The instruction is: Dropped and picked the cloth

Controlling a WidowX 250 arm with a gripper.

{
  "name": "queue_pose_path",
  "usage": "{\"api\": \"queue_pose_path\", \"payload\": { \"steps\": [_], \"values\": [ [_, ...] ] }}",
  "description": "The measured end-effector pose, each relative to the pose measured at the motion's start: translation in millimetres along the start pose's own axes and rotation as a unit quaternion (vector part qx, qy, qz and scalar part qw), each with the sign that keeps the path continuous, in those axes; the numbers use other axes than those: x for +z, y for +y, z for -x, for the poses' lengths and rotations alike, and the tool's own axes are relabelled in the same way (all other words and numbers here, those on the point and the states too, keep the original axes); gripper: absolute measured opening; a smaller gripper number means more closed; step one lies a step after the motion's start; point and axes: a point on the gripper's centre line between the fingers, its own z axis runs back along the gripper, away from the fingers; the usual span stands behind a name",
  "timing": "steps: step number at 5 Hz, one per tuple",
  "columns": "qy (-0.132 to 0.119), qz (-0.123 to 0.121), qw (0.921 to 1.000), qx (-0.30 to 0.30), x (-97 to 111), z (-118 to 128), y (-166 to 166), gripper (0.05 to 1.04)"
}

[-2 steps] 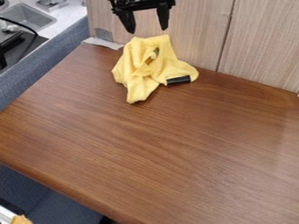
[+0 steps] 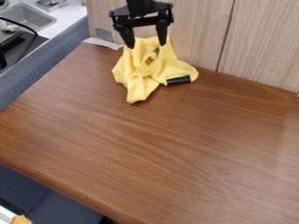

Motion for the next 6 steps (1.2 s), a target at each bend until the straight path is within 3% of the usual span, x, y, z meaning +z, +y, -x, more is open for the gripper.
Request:
{"api": "queue_pose_path", "payload": {
  "steps": [2,3,5,6],
  "values": [
    [-0.003,-0.017,0.9993,0.033,-20.6,-22.7,17.2,1.001],
    [0.009,-0.022,0.9983,0.053,-37.3,-24.9,30.1,1.001],
    [0.027,-0.023,0.9977,0.058,-71.4,-13.3,35.5,1.001],
    [0.031,-0.024,0.9979,0.051,-74.3,-9.2,31.4,1.001]
  ]
}}
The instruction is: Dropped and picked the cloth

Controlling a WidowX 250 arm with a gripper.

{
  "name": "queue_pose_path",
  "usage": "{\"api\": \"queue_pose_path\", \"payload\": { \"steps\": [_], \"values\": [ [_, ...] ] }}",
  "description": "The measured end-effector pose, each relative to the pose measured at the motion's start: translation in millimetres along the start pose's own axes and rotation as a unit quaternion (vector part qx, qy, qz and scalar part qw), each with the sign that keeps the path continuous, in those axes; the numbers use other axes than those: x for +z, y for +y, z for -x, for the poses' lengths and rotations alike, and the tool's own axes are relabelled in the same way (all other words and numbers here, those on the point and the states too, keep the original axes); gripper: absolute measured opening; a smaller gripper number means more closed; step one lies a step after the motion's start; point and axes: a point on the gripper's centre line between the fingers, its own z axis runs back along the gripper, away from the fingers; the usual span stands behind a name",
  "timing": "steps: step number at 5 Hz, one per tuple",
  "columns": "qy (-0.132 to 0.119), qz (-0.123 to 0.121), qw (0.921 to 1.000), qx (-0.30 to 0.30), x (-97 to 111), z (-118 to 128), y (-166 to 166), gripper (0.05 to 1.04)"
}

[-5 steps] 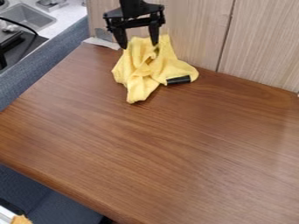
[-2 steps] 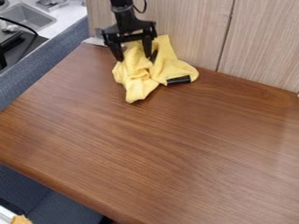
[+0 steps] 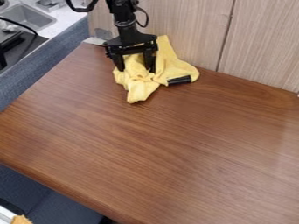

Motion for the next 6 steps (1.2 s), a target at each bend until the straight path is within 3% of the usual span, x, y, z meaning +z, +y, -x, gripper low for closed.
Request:
{"api": "queue_pose_path", "payload": {
  "steps": [2,3,4,6],
  "values": [
    [0.023,0.012,0.9985,-0.048,-2.5,25.2,-31.5,1.001],
    [0.038,0.029,0.9944,-0.095,-1.0,49.5,-60.6,1.001],
    [0.05,0.04,0.9891,-0.133,0.2,70.4,-75.4,1.0],
    [0.086,0.051,0.9706,-0.219,5.5,125.4,-100.2,1.0]
  ]
}}
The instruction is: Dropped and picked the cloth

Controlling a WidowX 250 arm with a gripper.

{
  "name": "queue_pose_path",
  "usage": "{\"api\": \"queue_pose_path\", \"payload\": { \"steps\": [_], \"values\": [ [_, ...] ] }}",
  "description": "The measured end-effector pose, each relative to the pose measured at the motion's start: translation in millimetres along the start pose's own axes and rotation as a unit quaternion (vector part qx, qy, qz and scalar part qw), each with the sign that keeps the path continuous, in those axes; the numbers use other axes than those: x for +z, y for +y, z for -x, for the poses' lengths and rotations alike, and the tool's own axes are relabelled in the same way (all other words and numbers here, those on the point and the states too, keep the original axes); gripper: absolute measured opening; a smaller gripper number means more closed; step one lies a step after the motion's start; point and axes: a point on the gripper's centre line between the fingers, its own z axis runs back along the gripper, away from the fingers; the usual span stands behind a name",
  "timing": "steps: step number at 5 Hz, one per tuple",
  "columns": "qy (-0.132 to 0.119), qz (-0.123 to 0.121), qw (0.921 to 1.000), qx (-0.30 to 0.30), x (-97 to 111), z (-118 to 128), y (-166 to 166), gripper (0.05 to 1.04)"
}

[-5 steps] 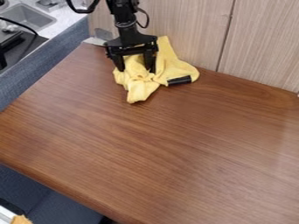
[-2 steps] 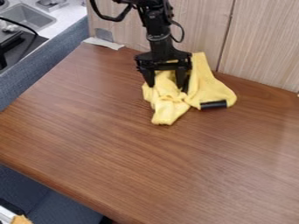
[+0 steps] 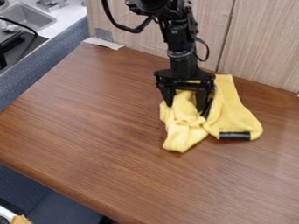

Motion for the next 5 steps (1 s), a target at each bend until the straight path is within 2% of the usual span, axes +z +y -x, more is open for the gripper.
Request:
{"api": "queue_pose_path", "payload": {
  "steps": [1,2,3,5],
  "values": [
    [-0.001,-0.004,1.0,-0.006,2.9,2.1,-3.6,1.0],
    [-0.018,-0.008,0.9998,-0.003,17.4,-1.3,-4.9,1.0],
    [-0.047,-0.005,0.9989,-0.002,37.5,-7.5,-8.6,1.0],
    [-0.132,0.006,0.9912,-0.009,98.3,-17.1,-19.2,1.0]
  ]
}}
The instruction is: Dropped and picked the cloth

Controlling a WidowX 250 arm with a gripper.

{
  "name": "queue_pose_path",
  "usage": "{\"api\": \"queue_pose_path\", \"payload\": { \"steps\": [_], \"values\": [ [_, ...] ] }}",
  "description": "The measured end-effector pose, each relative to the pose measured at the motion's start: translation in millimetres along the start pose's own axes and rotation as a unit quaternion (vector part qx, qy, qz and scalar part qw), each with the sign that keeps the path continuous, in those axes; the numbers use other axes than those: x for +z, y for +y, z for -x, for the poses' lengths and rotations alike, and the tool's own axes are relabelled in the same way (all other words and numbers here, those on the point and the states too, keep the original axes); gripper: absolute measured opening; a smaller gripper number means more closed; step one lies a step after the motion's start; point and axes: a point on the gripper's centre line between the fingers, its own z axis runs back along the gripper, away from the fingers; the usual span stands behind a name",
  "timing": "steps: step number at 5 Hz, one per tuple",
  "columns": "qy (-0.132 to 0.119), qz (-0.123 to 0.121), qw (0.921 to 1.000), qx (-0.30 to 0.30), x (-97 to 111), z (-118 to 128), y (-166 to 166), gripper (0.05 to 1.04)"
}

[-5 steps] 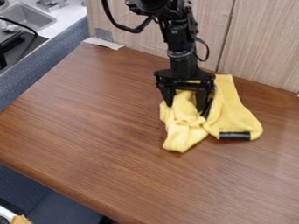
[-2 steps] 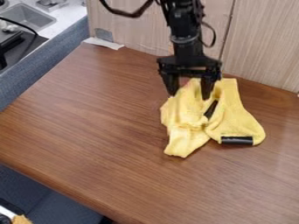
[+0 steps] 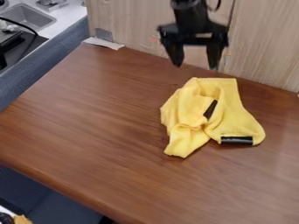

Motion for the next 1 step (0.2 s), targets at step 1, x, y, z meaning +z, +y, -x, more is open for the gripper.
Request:
{"api": "queue_pose_path", "payload": {
  "steps": [1],
  "values": [
    [-0.032,-0.01,0.9994,-0.008,13.8,-0.9,3.8,1.0]
  ]
}}
